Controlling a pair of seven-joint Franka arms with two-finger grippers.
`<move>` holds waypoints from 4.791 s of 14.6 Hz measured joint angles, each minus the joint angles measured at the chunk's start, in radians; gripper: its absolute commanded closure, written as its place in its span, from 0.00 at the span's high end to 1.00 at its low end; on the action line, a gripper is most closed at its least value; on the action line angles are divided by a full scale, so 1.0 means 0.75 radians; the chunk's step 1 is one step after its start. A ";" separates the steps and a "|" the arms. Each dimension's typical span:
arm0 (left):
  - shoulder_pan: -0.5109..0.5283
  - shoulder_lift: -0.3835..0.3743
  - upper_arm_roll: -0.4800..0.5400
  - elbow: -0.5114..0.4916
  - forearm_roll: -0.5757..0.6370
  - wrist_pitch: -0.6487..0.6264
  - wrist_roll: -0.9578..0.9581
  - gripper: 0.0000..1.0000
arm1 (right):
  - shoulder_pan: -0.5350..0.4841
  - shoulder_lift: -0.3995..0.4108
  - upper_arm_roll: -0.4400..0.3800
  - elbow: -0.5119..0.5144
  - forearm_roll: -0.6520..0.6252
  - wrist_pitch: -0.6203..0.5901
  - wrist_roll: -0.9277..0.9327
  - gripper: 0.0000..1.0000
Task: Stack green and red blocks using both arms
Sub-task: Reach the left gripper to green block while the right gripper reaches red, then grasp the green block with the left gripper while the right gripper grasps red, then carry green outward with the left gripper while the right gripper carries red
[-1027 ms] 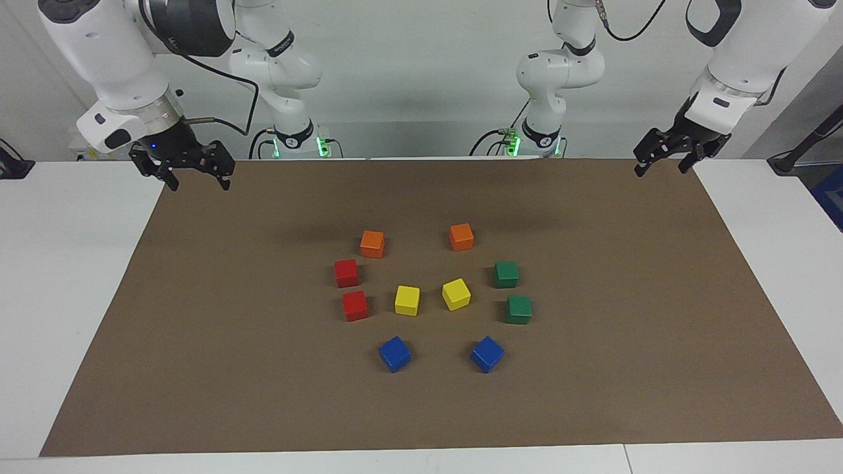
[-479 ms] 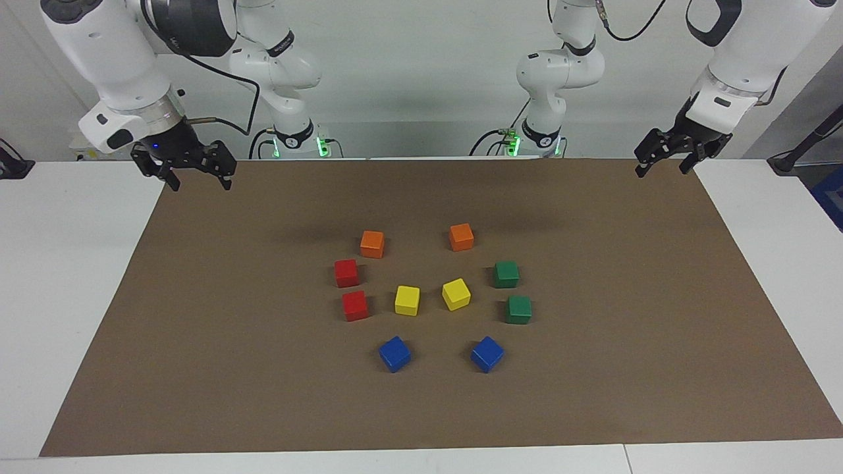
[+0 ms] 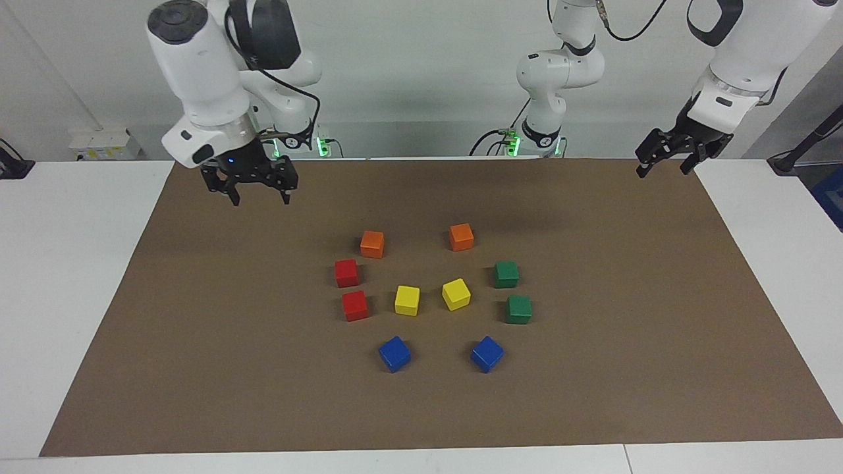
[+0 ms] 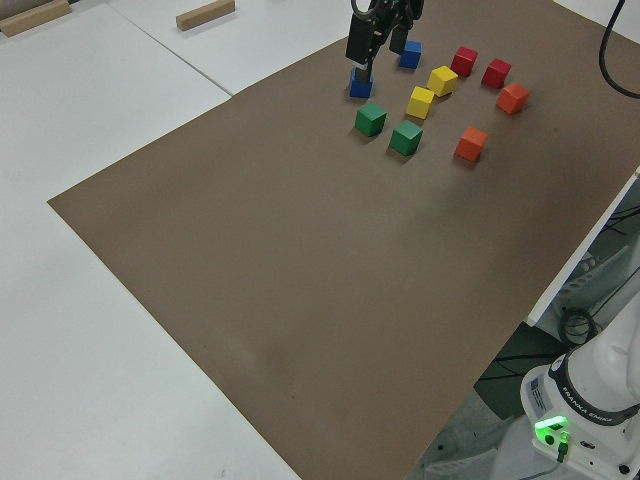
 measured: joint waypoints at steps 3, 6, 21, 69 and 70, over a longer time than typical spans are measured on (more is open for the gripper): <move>-0.131 0.019 -0.008 -0.092 -0.022 0.127 -0.072 1.00 | 0.049 0.108 0.000 -0.034 0.000 0.144 0.058 0.94; -0.211 0.051 -0.010 -0.170 -0.031 0.204 -0.082 1.00 | 0.063 0.157 0.000 -0.072 0.000 0.211 0.082 0.92; -0.341 0.367 -0.010 -0.221 -0.033 0.558 -0.144 1.00 | 0.101 0.202 0.000 -0.230 0.001 0.475 -0.060 0.90; 0.438 0.040 0.022 -0.778 -0.032 0.838 0.628 0.00 | -0.393 0.250 -0.025 -0.310 0.001 0.605 -0.481 0.00; 0.437 0.050 0.018 -0.797 -0.032 0.866 0.628 0.00 | -0.392 0.260 -0.022 -0.313 0.001 0.626 -0.481 0.00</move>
